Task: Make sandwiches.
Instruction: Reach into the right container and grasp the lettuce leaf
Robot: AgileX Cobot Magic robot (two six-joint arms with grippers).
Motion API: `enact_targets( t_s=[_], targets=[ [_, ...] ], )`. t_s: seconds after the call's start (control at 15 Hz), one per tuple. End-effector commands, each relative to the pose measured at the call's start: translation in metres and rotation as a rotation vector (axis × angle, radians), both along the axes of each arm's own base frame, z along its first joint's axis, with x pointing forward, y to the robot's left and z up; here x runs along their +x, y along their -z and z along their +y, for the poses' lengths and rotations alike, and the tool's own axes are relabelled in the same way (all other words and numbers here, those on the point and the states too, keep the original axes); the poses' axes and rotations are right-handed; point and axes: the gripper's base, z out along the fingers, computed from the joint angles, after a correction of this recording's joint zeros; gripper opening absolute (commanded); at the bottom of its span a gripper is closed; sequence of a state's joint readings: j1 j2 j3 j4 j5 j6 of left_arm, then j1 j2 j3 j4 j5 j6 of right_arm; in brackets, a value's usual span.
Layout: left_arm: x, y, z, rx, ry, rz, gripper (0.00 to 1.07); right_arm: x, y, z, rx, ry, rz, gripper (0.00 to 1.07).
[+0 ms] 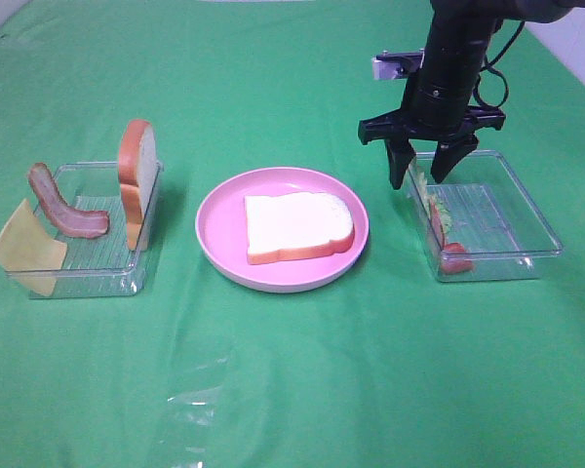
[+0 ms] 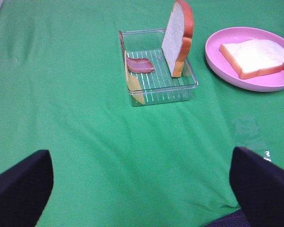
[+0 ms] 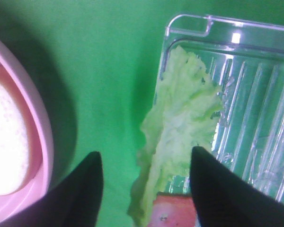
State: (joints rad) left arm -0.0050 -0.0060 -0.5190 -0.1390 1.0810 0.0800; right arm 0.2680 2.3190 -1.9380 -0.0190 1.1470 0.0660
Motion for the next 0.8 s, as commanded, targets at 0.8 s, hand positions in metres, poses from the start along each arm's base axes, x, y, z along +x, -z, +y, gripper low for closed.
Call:
enact_targets(
  t_s=[0.8],
  targets=[
    [-0.001,0.0001,-0.0003,-0.004,0.0,-0.01,0.93,-0.0001,-0.0014,-0.0032,-0.043,-0.017,0.005,0.0]
  ],
)
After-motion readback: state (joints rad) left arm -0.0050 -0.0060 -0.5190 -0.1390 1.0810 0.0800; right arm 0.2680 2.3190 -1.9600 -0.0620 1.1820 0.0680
